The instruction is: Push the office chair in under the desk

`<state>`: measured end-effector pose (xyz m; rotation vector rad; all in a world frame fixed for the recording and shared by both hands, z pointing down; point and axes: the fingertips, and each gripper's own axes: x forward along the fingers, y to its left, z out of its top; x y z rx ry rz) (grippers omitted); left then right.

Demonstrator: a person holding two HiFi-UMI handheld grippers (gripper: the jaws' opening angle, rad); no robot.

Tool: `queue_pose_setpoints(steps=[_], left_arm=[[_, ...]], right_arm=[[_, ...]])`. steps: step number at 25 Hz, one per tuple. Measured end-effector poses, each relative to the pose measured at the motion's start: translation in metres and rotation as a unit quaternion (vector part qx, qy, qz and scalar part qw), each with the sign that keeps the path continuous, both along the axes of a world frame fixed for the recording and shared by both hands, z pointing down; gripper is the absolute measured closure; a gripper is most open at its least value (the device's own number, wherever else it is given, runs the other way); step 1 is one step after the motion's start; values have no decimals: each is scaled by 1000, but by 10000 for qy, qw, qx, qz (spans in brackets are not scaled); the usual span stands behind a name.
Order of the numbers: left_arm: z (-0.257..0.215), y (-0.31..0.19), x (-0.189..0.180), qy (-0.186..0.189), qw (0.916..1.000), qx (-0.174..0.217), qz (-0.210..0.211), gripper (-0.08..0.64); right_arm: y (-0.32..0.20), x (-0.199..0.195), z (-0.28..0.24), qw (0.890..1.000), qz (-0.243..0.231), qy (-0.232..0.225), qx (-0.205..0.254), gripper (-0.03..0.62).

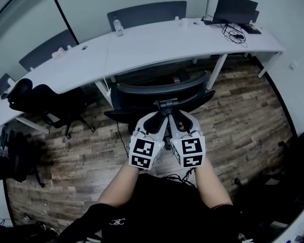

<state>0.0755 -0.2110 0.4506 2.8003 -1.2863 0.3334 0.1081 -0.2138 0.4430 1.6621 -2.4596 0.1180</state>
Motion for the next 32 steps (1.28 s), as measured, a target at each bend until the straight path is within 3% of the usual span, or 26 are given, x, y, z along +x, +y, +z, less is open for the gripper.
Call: queue_pose_setpoints(steps=[32], left_arm=[[-2,-173,6,39,9999,-91,91,454]], right_arm=[[-173,9,-2,9993,147,-230,-270,491]])
